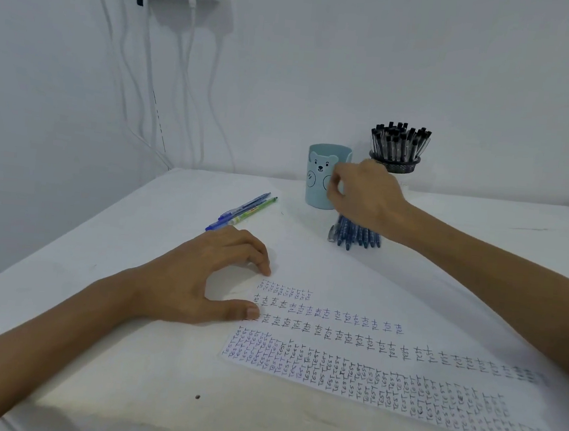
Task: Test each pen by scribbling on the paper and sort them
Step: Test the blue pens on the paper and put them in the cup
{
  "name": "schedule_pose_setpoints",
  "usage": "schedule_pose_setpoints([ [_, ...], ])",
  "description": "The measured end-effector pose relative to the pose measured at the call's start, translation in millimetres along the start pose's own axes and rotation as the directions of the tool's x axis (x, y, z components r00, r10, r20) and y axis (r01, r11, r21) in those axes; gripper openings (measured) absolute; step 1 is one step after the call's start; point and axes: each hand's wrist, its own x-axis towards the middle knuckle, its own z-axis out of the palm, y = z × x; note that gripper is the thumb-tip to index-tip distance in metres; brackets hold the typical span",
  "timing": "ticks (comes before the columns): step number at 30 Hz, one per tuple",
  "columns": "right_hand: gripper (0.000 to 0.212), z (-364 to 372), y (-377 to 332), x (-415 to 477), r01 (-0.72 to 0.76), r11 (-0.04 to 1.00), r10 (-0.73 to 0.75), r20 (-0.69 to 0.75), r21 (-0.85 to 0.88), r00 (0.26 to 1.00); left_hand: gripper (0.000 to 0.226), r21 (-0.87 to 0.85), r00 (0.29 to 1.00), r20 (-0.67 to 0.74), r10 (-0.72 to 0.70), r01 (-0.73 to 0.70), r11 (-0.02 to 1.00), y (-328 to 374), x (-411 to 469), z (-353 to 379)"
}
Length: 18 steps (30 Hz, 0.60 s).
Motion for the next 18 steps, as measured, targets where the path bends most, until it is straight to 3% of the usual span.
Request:
schedule_pose_setpoints([
  [4, 0.019, 11, -31, 5, 0.314, 0.942, -0.321, 0.053, 0.116, 0.945, 0.044, 0.004, 1.0, -0.001, -0.002, 0.002, 1.0, 0, 0, 0],
  [7, 0.03, 26, -47, 16, 0.459, 0.886, -0.464, 0.11, 0.07, 0.879, 0.044, 0.004, 1.0, -0.001, -0.002, 0.002, 1.0, 1, 0, 0],
  [13, 0.04, 45, -56, 30, 0.561, 0.828, -0.544, 0.241, 0.001, 0.803, 0.045, -0.005, 1.0, 0.003, -0.008, 0.008, 1.0, 1, 0, -1],
  [18, 0.025, 48, -50, 30, 0.593, 0.804, -0.591, 0.173, 0.046, 0.788, 0.044, 0.01, 1.0, 0.008, -0.005, 0.005, 1.0, 0, 0, -1],
])
